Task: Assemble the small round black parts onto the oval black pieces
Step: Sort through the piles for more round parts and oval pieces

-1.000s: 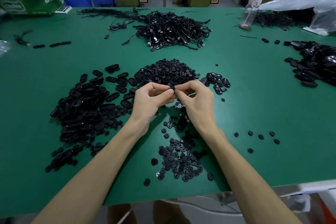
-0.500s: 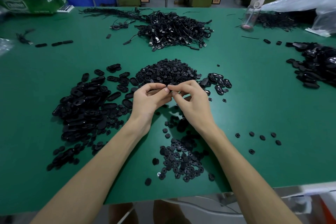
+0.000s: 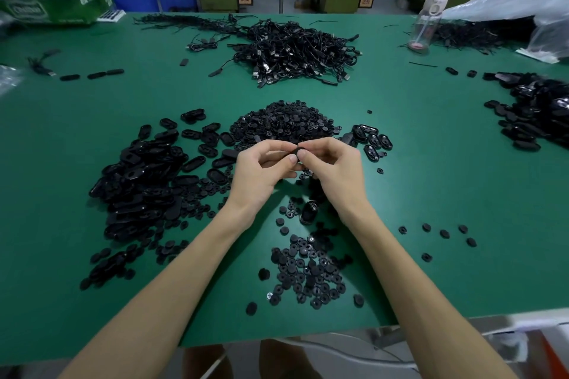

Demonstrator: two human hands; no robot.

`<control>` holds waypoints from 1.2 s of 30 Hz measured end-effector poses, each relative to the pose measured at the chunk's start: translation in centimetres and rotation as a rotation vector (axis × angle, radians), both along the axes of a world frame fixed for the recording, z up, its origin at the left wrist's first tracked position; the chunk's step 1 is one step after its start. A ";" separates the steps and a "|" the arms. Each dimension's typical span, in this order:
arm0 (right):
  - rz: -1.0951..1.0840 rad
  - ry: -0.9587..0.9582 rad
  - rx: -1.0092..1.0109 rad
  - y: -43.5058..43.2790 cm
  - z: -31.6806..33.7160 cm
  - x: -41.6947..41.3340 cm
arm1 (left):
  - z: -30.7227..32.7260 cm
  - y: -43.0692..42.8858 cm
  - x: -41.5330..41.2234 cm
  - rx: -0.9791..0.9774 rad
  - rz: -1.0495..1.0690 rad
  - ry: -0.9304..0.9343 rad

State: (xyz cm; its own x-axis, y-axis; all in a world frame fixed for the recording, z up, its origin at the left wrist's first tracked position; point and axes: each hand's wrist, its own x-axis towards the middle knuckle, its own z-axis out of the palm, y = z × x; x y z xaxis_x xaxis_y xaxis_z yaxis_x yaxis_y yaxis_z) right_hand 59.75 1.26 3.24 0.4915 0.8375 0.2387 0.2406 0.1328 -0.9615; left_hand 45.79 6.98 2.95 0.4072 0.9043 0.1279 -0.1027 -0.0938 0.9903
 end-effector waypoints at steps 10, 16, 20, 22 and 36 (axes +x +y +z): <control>-0.050 -0.285 0.000 -0.2 -0.1 -0.6 | 0.3 0.2 -0.3 -0.108 0.005 -0.039; -0.059 -0.444 -0.016 -0.1 -0.2 -0.6 | 0.1 0.3 -0.1 -0.131 0.049 -0.043; -0.077 -0.450 -0.040 0.0 -0.1 -0.6 | -0.1 0.4 -0.2 -0.159 0.038 -0.058; -0.088 -0.445 -0.054 0.0 -0.1 -0.6 | 0.0 0.4 -0.2 -0.179 0.024 -0.071; -0.077 -0.370 -0.078 0.1 -0.1 -0.5 | 0.1 0.2 -0.3 -0.170 0.040 -0.084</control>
